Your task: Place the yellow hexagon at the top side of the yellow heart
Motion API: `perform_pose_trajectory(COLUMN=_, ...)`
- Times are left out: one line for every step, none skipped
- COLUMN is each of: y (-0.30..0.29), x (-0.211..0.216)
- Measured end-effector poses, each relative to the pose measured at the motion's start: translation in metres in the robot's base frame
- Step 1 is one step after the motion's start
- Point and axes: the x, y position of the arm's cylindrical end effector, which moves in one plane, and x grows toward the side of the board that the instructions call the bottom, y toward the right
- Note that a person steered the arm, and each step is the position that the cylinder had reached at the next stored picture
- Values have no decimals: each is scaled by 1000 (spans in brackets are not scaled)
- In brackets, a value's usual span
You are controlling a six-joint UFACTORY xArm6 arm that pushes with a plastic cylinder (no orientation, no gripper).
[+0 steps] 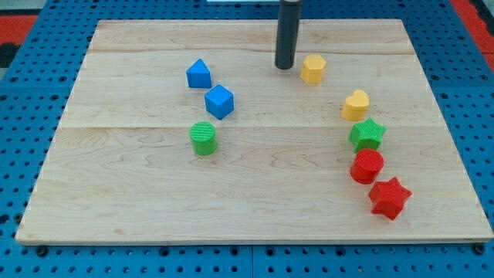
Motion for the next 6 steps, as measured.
perform_pose_trajectory(y=33, x=12)
perform_pose_trajectory(y=54, x=34)
perform_pose_trajectory(y=56, x=34)
perform_pose_trajectory(y=57, x=34)
perform_pose_trajectory(y=68, x=34)
perform_pose_trajectory(y=80, x=34)
